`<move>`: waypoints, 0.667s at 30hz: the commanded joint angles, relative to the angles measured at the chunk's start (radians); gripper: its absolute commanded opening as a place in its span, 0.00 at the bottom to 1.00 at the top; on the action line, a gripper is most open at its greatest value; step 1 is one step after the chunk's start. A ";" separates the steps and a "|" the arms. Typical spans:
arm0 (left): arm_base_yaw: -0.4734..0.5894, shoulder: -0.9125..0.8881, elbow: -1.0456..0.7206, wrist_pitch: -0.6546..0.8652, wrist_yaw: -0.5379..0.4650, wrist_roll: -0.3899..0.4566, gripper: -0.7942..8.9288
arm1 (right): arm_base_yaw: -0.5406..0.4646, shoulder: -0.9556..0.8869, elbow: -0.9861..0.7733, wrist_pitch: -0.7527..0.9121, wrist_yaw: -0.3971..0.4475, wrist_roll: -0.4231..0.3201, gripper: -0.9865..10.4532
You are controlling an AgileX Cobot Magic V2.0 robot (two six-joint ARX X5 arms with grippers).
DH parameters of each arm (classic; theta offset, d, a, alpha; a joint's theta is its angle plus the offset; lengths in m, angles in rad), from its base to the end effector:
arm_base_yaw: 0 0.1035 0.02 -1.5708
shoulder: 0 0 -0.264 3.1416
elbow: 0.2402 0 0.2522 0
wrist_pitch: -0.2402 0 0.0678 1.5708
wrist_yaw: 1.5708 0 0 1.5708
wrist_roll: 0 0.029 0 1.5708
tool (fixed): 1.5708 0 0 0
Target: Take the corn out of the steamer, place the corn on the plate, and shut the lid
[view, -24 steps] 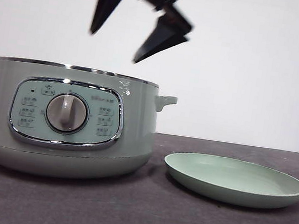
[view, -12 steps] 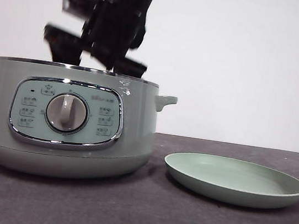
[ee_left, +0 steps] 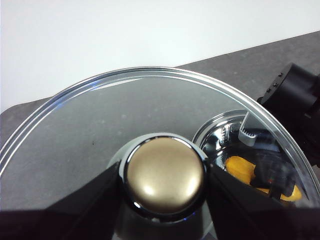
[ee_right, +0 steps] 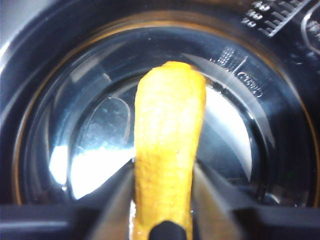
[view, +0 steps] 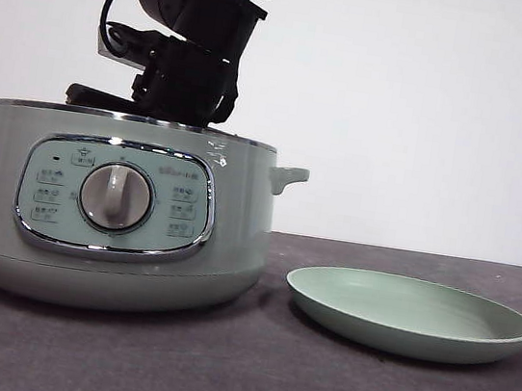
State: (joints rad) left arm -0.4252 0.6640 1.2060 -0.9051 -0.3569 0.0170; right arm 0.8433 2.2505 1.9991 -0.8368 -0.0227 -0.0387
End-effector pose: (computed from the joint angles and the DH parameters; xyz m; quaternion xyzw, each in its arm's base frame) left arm 0.0768 -0.0237 0.4102 0.0772 0.1666 -0.0350 0.9824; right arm 0.3207 0.3612 0.2203 -0.2215 0.4676 0.3681 0.7725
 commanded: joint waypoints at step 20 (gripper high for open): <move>-0.001 0.155 0.011 0.183 0.106 0.009 0.07 | -0.086 -0.347 0.000 -0.322 0.110 0.003 0.07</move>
State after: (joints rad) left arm -0.4252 0.8230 1.2060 -0.7757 -0.2550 0.0170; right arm 0.7639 1.9041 2.0048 -1.1446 0.0807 -0.0387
